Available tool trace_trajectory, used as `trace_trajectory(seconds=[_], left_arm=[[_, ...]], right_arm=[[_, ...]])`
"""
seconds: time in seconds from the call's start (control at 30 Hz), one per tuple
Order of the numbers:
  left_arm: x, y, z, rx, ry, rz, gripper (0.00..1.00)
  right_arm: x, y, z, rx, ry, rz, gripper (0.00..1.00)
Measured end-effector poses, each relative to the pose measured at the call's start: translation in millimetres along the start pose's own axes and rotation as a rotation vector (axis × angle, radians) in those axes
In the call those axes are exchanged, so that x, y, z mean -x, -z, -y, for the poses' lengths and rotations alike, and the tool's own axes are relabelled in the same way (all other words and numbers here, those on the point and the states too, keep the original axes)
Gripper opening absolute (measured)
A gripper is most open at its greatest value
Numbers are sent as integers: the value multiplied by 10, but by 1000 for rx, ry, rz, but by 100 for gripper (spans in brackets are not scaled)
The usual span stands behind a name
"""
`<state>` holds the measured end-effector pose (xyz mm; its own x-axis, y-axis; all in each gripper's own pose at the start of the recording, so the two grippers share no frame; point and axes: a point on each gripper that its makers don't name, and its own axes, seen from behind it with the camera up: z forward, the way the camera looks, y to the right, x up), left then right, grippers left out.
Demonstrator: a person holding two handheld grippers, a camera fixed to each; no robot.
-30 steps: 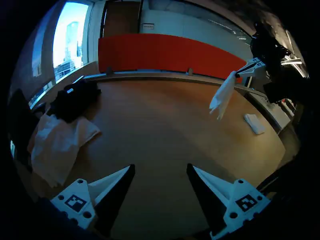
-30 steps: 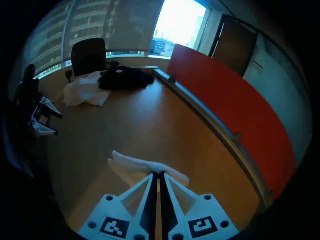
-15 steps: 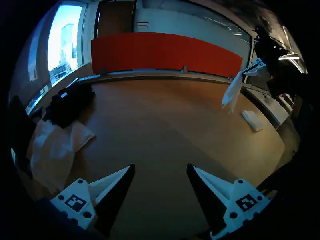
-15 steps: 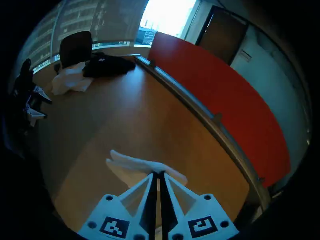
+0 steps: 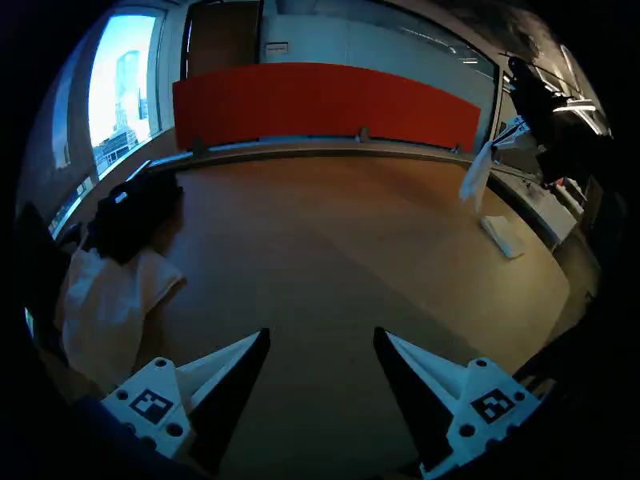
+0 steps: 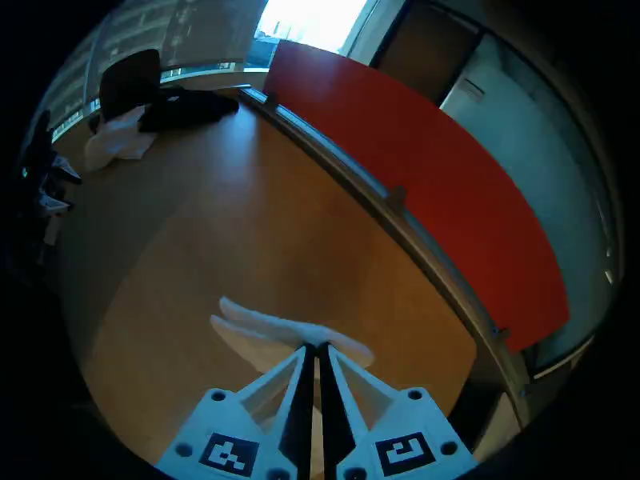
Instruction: Fold towel
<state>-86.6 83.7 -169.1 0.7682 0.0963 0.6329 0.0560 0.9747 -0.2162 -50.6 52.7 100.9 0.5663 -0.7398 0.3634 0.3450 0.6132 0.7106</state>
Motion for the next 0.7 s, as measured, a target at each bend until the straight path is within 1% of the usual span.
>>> trace_trajectory(seconds=[0.27,0.4,0.57,0.7], left_arm=[[15,9,-37,-6,-11,13,96],[20,6,-61,-7,-18,19,96],[7,-10,-94,-6,-22,23,96],[-20,-29,-128,-1,-26,22,96]], right_arm=[[294,4,-295,16,-19,48,4],[426,4,-424,25,-38,65,4],[561,5,-496,28,-68,75,4],[687,22,-505,28,-77,90,4]])
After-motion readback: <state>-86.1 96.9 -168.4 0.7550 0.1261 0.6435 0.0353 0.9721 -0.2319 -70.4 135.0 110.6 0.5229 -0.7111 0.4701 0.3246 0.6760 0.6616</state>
